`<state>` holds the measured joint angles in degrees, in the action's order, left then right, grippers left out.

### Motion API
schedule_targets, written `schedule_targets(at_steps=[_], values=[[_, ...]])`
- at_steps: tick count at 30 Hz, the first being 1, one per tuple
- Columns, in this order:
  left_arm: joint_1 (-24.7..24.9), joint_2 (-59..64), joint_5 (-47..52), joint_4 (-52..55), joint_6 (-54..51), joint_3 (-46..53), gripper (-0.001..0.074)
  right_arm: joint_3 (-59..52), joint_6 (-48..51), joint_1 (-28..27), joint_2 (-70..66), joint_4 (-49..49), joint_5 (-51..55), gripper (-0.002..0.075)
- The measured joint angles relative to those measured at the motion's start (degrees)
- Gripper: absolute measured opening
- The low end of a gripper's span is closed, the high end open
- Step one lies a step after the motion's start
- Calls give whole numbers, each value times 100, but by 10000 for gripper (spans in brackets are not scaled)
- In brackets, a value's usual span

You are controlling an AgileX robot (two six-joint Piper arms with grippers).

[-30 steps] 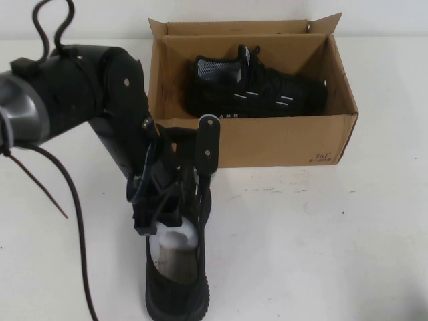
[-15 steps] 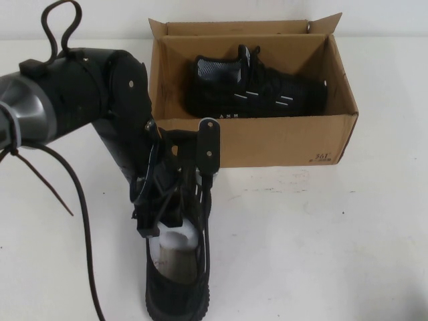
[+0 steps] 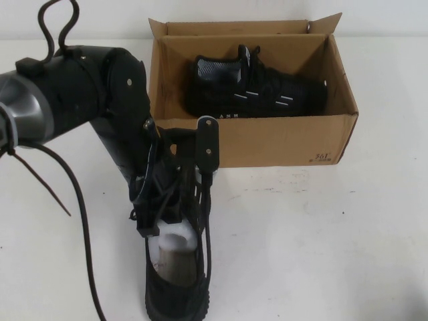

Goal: Put shoes into padded shoe box
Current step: Pick up the shoe from the table

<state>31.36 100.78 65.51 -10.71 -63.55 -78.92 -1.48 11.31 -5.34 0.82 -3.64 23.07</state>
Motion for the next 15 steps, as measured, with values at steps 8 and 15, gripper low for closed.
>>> schedule_targets(at_steps=[8, 15], values=[[0, 0, -15, 0, 420, 0, 13, 0, 0, 0, 0, 0, 0, -8], [0, -220, 31, 0, 1055, 0, 13, 0, 0, 0, 0, 0, 0, -8]])
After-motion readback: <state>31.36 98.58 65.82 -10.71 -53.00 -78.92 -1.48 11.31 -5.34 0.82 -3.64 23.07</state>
